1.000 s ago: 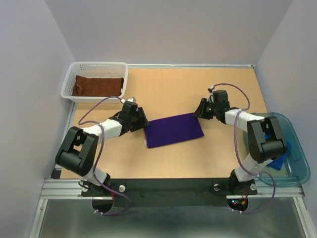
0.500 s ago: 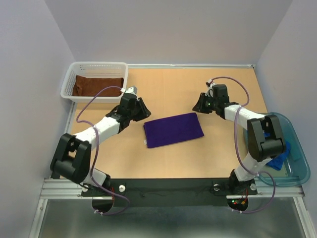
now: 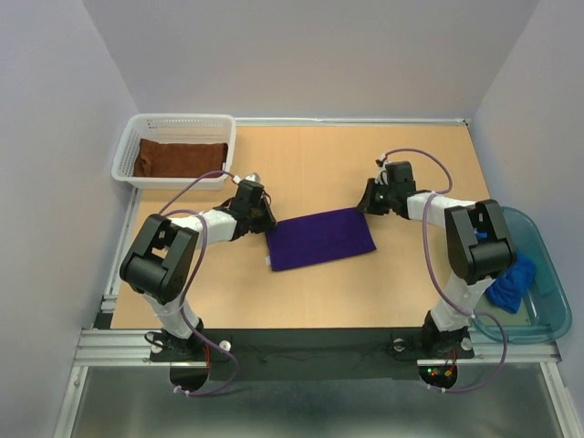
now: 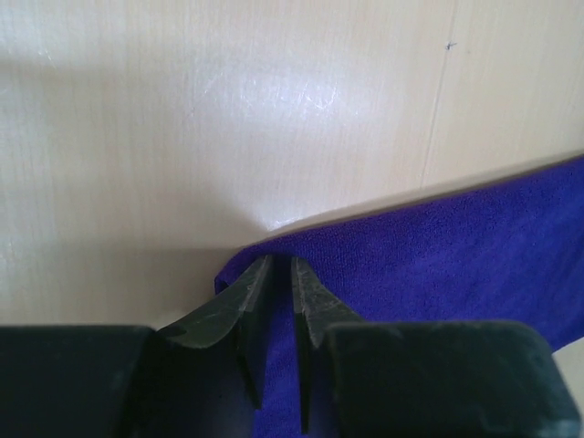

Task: Fold and stack the towels
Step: Neatly place the folded towel into the bin

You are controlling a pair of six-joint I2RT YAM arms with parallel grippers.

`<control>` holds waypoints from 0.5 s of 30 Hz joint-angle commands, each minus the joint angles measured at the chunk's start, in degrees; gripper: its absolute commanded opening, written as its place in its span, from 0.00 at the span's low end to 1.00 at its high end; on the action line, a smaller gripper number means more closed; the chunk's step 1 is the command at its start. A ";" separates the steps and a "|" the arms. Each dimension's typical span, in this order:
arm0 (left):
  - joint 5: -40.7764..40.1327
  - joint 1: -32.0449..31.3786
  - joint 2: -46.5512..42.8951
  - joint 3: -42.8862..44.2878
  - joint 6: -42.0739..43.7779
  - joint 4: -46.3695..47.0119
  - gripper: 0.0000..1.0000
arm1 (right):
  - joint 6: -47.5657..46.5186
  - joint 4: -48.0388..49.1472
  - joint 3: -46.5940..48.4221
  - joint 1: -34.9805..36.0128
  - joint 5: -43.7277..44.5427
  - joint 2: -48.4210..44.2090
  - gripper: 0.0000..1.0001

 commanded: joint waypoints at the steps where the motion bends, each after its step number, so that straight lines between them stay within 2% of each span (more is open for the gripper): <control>1: -3.70 0.40 -0.89 0.92 2.50 -3.15 0.29 | -3.00 -0.02 -0.03 0.07 5.04 -5.16 0.17; 4: -7.39 0.40 -5.36 2.24 3.56 -6.22 0.36 | -3.53 -2.93 0.94 1.38 4.26 -9.55 0.21; 7: -11.34 0.75 -11.09 3.64 4.62 -10.87 0.53 | -6.43 -7.22 3.05 6.56 7.76 -12.29 0.31; 8: -12.31 0.84 -12.67 4.43 5.75 -12.02 0.67 | -7.22 -8.72 3.75 8.23 8.64 -13.34 0.35; 9: -13.88 1.62 -14.16 4.87 6.29 -14.20 0.75 | -7.92 -11.52 4.45 11.99 9.69 -13.79 0.46; 10: -14.25 2.24 -17.40 5.31 6.90 -15.18 0.88 | -8.89 -12.76 5.85 14.03 11.88 -14.05 0.51; 12: -14.77 3.56 -20.49 5.58 9.09 -17.46 0.97 | -9.68 -16.09 7.09 18.33 14.18 -13.88 0.62; 15: -14.95 6.98 -25.94 6.20 11.29 -20.45 0.99 | -10.74 -20.75 10.43 27.03 18.49 -12.13 0.74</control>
